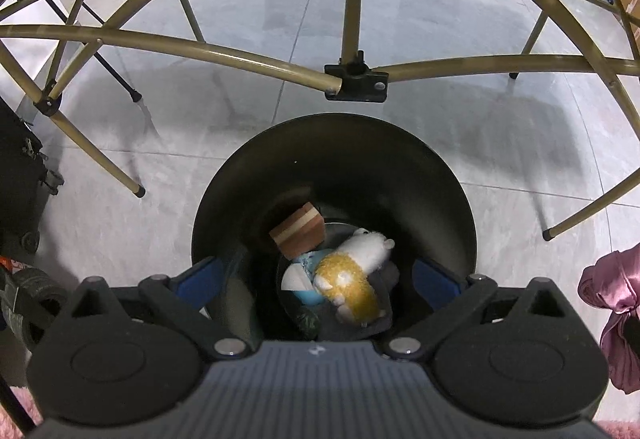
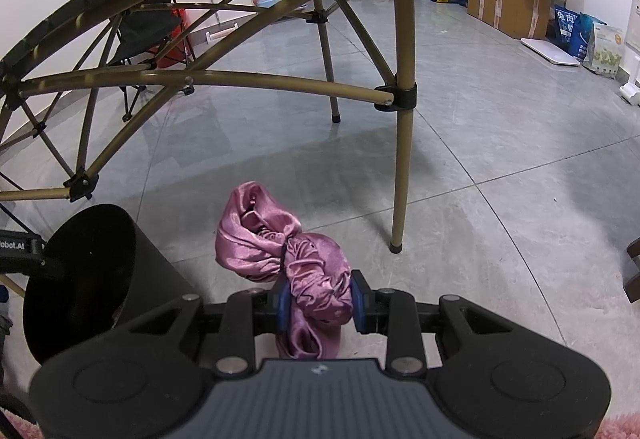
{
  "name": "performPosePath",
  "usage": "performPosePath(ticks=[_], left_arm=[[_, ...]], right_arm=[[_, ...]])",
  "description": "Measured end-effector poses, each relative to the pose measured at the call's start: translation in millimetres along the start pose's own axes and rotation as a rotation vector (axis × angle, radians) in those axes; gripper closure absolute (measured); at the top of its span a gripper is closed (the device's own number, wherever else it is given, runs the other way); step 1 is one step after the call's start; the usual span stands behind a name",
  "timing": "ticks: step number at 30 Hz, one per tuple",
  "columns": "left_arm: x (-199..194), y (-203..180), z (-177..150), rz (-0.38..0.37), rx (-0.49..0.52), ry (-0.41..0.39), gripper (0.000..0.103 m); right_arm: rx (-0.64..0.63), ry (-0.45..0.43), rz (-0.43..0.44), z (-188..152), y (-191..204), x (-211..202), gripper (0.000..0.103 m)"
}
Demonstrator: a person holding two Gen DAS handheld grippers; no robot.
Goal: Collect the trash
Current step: 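Move the right gripper with the scrunchie over the black bin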
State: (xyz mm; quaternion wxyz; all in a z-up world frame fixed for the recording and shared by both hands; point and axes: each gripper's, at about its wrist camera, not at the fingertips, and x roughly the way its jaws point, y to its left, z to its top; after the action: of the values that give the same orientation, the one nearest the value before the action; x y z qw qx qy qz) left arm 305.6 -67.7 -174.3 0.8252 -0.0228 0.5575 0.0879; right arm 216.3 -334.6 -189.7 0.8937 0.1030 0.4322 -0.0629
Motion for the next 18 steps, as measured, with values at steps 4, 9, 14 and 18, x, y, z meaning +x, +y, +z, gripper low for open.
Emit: performPosePath(ticks=[4, 9, 14, 18], left_arm=[[-1, 2, 1, 0.0, -0.001, -0.003, 0.0], [-5, 9, 0, -0.001, -0.009, -0.011, 0.0], [-9, 20, 0, -0.003, -0.025, -0.019, 0.0], [-13, 31, 0, -0.006, -0.043, -0.023, 0.0]], right_arm=[[-0.002, 0.001, -0.001, 0, 0, 0, 0.074], [-0.009, 0.0, 0.001, -1, 1, 0, 0.074], [-0.018, -0.006, 0.006, -1, 5, -4, 0.074], [-0.031, -0.01, 0.012, -1, 10, -8, 0.074]])
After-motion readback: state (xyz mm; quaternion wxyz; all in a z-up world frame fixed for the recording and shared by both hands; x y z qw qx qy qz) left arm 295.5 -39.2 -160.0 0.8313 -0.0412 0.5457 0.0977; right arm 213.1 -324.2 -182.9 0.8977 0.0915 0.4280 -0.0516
